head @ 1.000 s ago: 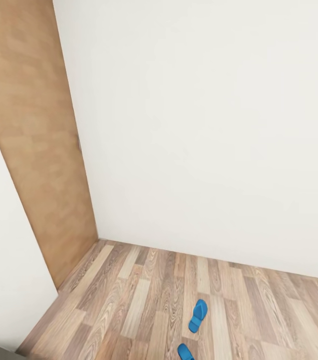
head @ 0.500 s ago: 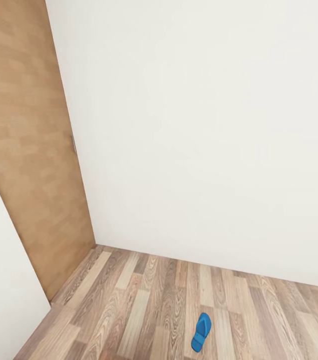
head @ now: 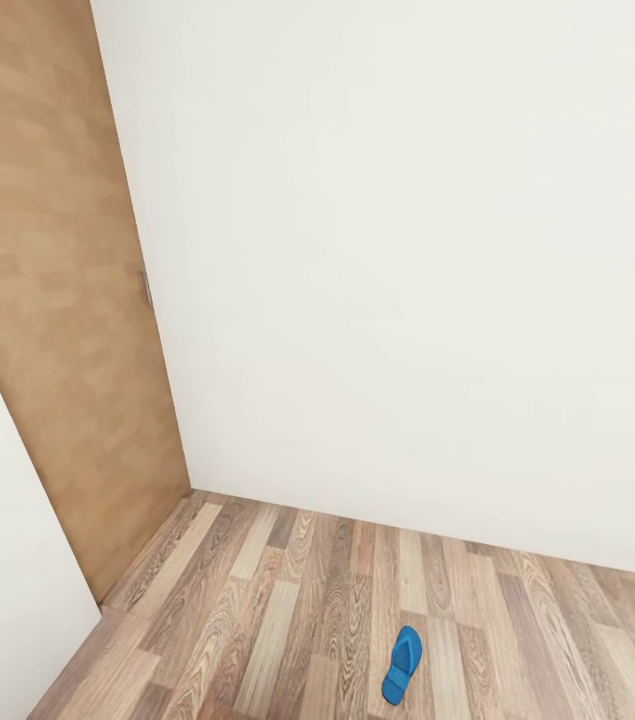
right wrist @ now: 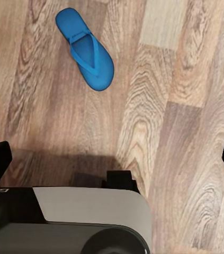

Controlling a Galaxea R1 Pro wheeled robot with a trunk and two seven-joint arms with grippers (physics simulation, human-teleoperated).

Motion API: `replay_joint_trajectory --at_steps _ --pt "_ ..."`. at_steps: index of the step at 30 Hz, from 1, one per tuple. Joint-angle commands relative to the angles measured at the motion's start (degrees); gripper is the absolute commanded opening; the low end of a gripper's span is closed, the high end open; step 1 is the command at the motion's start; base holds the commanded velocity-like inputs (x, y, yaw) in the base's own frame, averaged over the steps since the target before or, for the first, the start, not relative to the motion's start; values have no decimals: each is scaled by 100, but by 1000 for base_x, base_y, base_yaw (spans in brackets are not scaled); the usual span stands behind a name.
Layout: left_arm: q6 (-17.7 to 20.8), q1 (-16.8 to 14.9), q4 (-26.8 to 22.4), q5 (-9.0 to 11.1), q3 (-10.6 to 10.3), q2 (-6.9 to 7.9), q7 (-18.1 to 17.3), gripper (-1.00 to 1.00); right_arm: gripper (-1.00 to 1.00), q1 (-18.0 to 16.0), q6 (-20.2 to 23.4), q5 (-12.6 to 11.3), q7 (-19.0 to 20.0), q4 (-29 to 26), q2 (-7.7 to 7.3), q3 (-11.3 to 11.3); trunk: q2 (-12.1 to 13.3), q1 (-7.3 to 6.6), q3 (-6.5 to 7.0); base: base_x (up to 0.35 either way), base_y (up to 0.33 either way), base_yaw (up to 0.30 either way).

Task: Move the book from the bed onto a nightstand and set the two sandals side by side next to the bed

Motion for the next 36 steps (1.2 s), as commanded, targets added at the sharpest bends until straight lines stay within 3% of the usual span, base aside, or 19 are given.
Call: replay_joint_trajectory --at_steps 1,36 --pt "-13 -1 -1 3 5 -2 -3 100 100 -3 -18 -1 2 3 2 -6 -3 0 -5 0 0 0" --pt "-39 -1 -8 4 1 3 -12 100 100 -3 -26 3 2 2 8 4 -3 0 -5 0 0 0"
